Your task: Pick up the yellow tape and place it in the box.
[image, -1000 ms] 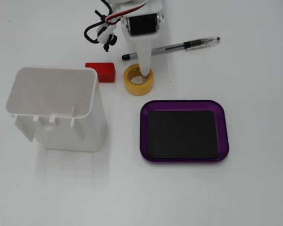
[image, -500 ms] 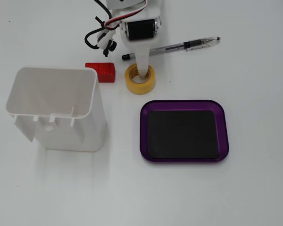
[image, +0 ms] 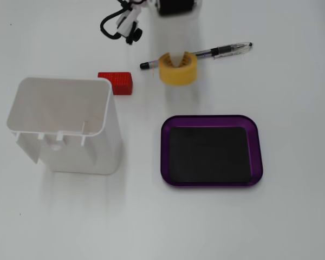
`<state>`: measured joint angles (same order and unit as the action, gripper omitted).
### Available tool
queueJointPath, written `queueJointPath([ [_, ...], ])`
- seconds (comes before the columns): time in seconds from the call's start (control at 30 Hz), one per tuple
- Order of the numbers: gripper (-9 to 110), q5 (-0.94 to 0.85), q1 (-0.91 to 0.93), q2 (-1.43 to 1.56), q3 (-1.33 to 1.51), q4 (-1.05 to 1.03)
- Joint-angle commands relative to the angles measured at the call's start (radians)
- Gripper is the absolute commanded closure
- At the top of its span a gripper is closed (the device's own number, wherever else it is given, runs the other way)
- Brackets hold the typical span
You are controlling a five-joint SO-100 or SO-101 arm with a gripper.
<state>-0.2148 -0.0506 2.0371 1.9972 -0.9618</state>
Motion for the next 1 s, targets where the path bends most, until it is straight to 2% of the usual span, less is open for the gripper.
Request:
queueJointPath([
  [0.0,102,-0.008,-0.080,0.117,-0.106,0.026],
  [0.13,102,-0.002,-0.109,0.046,-0.126,0.170],
  [0.3,102,0.002,-0.103,-0.224,-0.213,0.247],
  [0.53,102,0.003,-0.103,-0.552,-0.411,0.244],
  [0.73,101,0.003,-0.101,-0.686,-0.463,0.245],
  [0.97,89,0.003,-0.103,-0.698,-0.494,0.124],
])
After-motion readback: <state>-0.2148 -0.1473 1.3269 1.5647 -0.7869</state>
